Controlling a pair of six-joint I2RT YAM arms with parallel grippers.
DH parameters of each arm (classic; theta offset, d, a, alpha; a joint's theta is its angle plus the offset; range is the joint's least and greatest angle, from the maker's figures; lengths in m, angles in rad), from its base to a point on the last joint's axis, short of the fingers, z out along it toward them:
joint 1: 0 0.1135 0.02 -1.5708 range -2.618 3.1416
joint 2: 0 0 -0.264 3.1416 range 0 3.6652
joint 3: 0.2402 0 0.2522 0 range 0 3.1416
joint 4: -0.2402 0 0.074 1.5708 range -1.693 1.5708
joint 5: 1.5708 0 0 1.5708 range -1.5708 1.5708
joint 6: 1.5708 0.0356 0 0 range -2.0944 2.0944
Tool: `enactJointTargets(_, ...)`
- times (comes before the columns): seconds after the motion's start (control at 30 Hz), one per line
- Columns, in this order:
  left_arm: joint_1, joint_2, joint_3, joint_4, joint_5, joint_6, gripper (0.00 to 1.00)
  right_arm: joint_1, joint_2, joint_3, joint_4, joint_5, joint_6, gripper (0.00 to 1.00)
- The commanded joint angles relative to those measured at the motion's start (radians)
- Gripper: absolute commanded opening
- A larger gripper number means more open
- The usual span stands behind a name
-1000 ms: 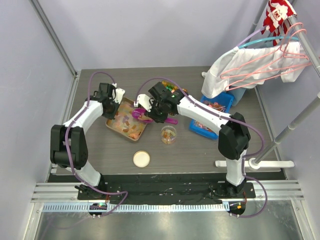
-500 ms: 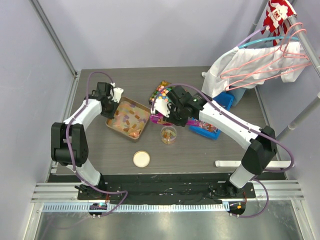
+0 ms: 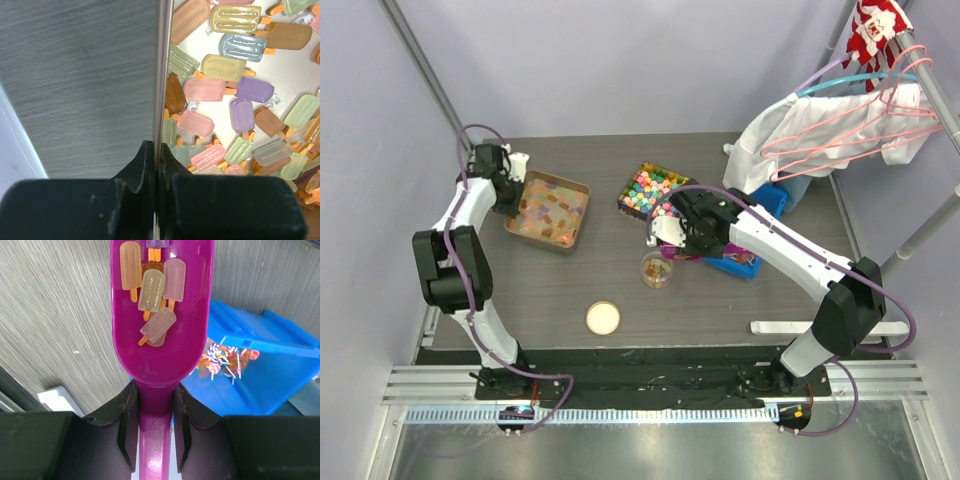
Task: Pack the candies
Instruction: Place the storage box at the center of the board.
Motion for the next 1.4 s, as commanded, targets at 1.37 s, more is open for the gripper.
enactJointTargets(1.37,0.19,0.565,0.73,-0.115,0.019,-0.048,0.0,0.177,0.171,0.301,-0.212,0.323,-0.071,0.01)
